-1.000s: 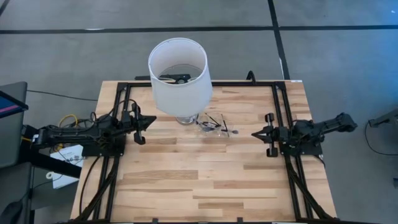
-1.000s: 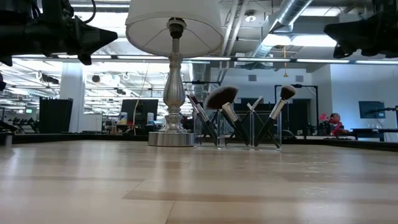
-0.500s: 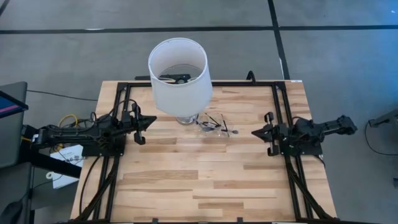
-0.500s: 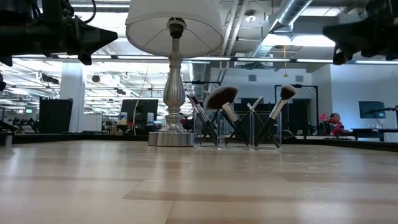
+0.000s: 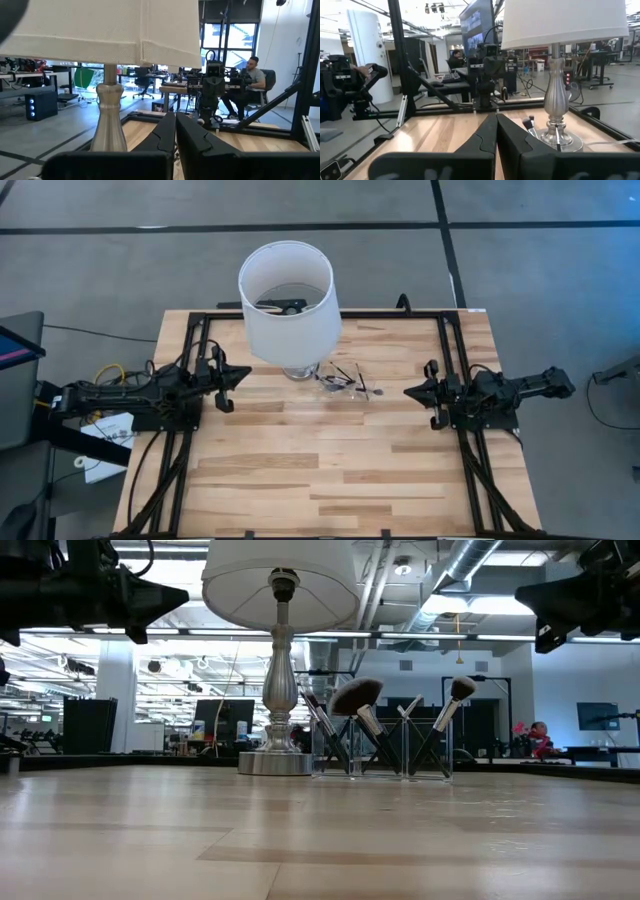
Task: Put items in baskets/containers
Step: Return to Home Position
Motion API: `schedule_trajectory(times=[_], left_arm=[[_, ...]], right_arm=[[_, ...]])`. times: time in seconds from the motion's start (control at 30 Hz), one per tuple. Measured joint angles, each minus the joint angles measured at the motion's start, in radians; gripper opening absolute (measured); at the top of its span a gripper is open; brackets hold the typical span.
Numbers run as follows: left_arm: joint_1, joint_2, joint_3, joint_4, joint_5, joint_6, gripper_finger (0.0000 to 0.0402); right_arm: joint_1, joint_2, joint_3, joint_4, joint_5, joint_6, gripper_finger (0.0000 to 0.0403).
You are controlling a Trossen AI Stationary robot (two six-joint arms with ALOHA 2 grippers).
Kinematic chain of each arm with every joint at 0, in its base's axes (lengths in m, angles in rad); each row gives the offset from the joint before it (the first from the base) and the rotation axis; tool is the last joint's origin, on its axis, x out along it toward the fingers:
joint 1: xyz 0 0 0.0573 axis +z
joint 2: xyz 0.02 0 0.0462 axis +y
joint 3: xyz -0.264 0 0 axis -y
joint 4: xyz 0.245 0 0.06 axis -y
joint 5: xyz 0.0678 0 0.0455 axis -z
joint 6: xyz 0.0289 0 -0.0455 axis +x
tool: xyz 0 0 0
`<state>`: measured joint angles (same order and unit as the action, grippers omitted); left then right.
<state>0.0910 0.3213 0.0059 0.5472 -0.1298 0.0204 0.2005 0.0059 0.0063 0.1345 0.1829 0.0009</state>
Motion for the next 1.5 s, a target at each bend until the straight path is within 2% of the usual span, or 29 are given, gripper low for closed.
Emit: schedule_trajectory(times=[1.13, 1.23, 1.5], left_arm=[[0.0, -0.267, 0.0, 0.001, 0.0, 0.005, 0.0011], [-0.001, -0.276, 0.001, -0.001, 0.004, -0.033, 0.0012], [-0.001, -0.275, 0.001, -0.193, 0.004, -0.051, 0.0012]], right_arm=[[0.0, 0.0, -0.001, 0.0, 0.001, 0.0, 0.0], [0.0, 0.0, -0.001, 0.0, 0.0, 0.0, 0.0], [0.0, 0.0, -0.001, 0.0, 0.001, 0.0, 0.0]])
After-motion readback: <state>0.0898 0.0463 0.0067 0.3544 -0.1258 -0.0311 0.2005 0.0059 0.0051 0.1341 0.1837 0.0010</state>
